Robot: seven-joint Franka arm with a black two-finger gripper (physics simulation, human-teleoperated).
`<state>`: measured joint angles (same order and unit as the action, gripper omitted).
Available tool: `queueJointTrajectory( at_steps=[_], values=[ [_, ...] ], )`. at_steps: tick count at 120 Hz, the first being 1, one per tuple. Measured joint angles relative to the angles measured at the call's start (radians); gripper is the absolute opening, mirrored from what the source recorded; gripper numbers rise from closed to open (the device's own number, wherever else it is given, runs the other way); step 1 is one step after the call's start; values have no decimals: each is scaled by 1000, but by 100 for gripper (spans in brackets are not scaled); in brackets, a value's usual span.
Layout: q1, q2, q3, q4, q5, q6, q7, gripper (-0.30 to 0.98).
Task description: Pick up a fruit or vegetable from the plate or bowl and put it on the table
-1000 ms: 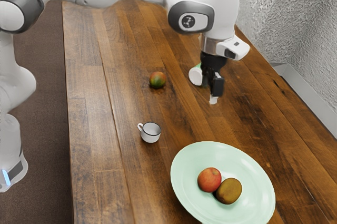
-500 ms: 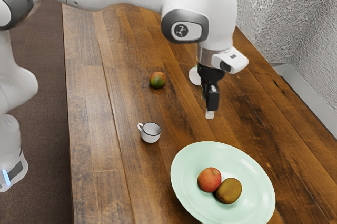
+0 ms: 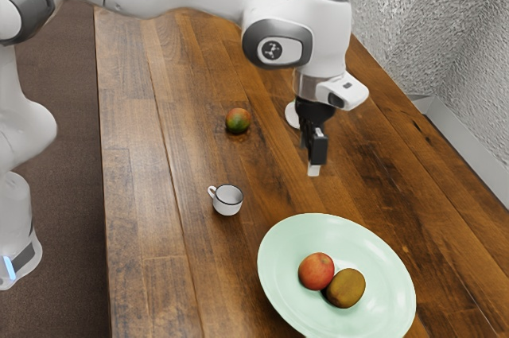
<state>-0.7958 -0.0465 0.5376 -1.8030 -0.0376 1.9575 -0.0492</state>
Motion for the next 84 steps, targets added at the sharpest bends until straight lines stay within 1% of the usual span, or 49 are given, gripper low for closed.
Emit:
queueJointTrajectory(
  at_steps=[9,35,67,84],
  values=[
    [-8,1,-5,0,-4,7,1,69],
    [-83,-2,-7,0,-10,15,3,69],
    [-79,0,-15,-8,-11,15,0,69],
    [-82,-2,-39,-9,-11,12,-7,69]
  ],
)
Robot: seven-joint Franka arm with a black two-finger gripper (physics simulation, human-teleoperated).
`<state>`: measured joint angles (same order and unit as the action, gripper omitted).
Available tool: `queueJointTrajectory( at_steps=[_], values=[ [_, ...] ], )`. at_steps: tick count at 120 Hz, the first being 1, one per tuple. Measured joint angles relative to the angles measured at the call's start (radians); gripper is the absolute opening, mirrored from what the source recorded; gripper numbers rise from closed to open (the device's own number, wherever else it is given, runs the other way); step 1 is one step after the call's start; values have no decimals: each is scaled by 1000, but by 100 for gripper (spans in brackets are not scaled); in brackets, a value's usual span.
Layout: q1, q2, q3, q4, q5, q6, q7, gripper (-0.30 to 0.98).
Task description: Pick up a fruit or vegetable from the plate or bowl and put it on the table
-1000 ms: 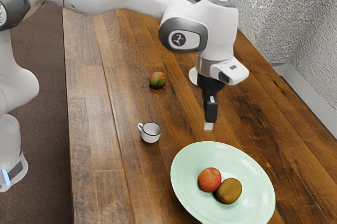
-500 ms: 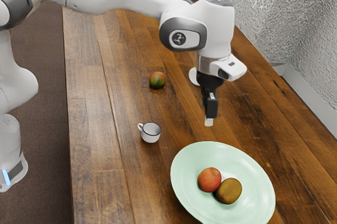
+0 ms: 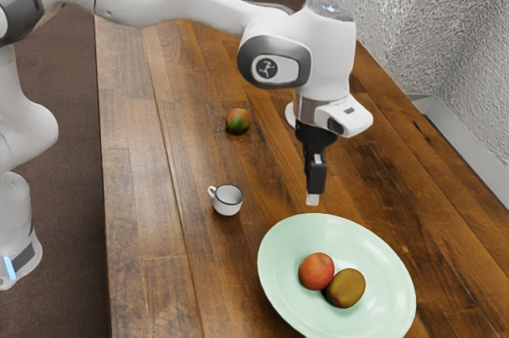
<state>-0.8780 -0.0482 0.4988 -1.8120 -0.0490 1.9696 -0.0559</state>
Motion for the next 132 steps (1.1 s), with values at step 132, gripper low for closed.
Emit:
queueJointTrajectory(
  at_steps=[132],
  values=[
    [-5,4,-163,-111,-11,63,-82,68]
  ],
)
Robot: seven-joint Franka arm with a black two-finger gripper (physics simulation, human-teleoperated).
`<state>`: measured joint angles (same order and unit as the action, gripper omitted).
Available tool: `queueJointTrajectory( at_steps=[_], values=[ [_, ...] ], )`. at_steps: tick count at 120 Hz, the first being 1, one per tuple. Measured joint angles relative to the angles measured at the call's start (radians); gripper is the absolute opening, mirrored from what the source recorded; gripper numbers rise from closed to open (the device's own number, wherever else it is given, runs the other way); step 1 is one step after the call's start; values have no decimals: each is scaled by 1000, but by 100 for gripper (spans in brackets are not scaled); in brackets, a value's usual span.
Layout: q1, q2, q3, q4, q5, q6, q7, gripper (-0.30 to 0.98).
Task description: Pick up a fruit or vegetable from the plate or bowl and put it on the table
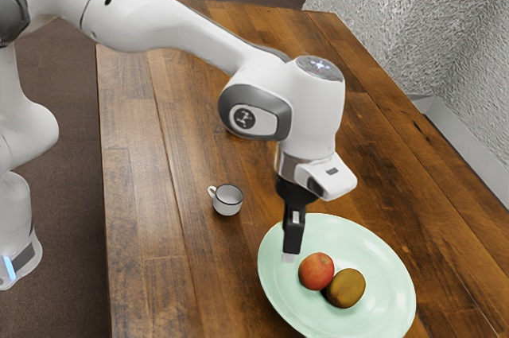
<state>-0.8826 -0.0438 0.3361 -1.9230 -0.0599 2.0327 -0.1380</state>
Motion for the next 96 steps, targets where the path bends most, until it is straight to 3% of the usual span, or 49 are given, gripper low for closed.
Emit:
queueJointTrajectory(
  at_steps=[40,57,96],
  values=[
    [71,66,-10,22,1,22,-9,67],
    [130,75,-77,30,0,25,-9,67],
    [123,117,-175,74,-4,26,-7,67]
  ],
)
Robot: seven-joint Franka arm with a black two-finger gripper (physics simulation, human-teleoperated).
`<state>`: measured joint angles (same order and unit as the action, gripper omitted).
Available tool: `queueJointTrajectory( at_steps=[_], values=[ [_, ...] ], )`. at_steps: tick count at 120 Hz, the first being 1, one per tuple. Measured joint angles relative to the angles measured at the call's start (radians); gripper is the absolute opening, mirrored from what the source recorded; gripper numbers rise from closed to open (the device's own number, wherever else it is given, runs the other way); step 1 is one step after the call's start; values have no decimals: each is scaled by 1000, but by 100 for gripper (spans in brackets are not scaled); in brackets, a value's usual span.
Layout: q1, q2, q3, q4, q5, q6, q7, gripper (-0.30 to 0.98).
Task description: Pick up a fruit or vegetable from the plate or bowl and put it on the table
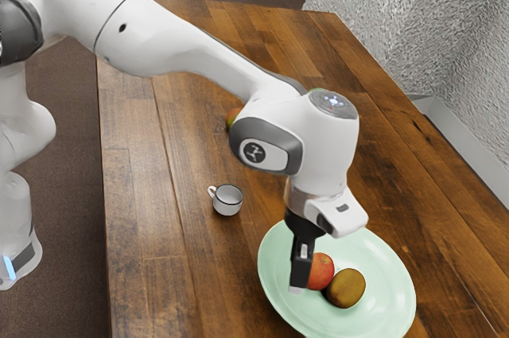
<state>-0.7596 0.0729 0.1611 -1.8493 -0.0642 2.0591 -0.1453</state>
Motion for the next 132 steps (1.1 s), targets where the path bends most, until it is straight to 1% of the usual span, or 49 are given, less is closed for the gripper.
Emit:
queueJointTrajectory(
  at_steps=[17,32,35,40,42,49,58,84,132],
  values=[
    [42,1,-2,5,-3,-1,1,67],
    [37,-1,-3,5,-4,-6,0,68],
    [60,-2,-32,4,-4,-7,0,68],
    [151,-5,-134,5,-4,-9,-1,68],
    [156,-5,-144,5,-4,-10,-1,68],
    [127,-5,-128,5,-5,-11,-2,68],
    [115,-4,-122,5,-5,-13,-3,68],
    [150,24,-129,33,-4,-13,-4,68],
    [150,59,-126,61,-2,-14,-5,68]
  ],
)
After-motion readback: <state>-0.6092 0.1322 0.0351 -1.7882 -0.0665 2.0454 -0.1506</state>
